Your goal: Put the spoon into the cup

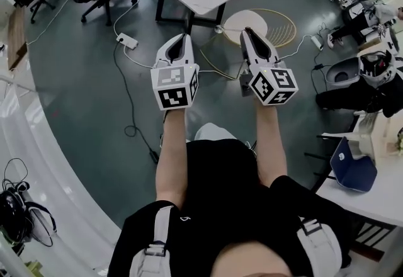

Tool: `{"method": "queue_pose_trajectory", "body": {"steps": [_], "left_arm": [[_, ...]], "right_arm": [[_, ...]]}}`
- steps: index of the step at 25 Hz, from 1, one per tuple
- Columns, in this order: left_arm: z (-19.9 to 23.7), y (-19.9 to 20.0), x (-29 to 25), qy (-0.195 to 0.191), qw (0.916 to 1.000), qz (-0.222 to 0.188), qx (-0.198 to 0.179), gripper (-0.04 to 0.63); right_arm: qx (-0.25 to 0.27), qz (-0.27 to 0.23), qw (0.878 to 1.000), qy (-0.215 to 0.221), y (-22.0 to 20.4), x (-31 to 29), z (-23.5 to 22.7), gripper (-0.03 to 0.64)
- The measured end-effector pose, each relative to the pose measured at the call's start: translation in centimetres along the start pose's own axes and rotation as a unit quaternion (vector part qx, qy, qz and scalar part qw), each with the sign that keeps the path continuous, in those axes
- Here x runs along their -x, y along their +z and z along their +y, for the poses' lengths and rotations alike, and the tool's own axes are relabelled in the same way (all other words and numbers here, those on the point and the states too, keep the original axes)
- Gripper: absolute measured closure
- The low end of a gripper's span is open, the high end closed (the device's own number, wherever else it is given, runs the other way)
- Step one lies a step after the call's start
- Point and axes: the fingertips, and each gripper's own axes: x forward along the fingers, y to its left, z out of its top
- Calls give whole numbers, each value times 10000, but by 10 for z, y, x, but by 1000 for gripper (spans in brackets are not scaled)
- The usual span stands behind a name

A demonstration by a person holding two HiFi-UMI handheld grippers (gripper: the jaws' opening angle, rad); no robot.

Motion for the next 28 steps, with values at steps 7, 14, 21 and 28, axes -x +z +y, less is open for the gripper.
{"method": "queue_pose_trajectory", "body": {"steps": [7,14,21,28], "left_arm": [[12,-16,-9,48,9997,194,133,580],[37,2,-26,194,9998,99,-18,580],[49,17,-89,271,9987,135,-415,578],[66,20,-164,316,9992,165,-184,580]], "right_arm": [[-219,-54,9997,-5,-6,-13,-7,563],[-413,-168,9989,112,-12,-50,-10,563],[-733,-159,9972,57,-22,-111,-53,563],[-915,17,9956,174,-34,-183,-94,563]]}}
